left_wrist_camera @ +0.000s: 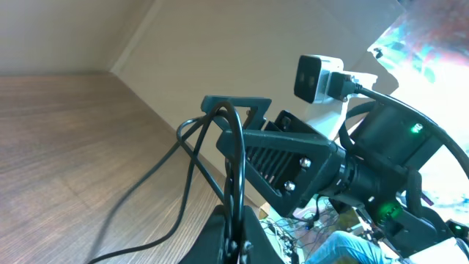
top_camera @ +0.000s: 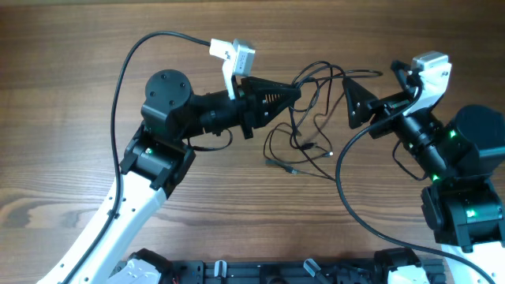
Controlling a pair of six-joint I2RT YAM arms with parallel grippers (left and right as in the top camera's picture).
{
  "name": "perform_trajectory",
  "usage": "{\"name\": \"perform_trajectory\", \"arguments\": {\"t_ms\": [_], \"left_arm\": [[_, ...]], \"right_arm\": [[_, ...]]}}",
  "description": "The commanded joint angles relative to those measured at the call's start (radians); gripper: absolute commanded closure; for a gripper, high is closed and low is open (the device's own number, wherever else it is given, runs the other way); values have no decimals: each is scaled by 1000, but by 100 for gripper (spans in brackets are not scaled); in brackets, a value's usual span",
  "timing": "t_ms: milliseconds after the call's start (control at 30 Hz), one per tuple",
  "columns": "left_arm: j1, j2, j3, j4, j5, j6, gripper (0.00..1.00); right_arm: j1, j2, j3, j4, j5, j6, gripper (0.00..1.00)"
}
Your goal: Untangle cables
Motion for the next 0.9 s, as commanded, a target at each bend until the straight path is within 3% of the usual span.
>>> {"name": "perform_trajectory", "arguments": {"t_ms": [0,200,367,867], "left_arm": [[-4,-1,5,24,74,-14,96],[-4,-3,5,130,188,-71,96],[-3,-3,5,129,223,-88,96],[31,-3,5,114,249,-80,96]], "right_arm": [[-2,5,10,18,-16,14,0],[-2,50,10,53,31,15,0],[-2,85,10,162,31,23,0],[-2,65,10,224,-114,101,0]]}}
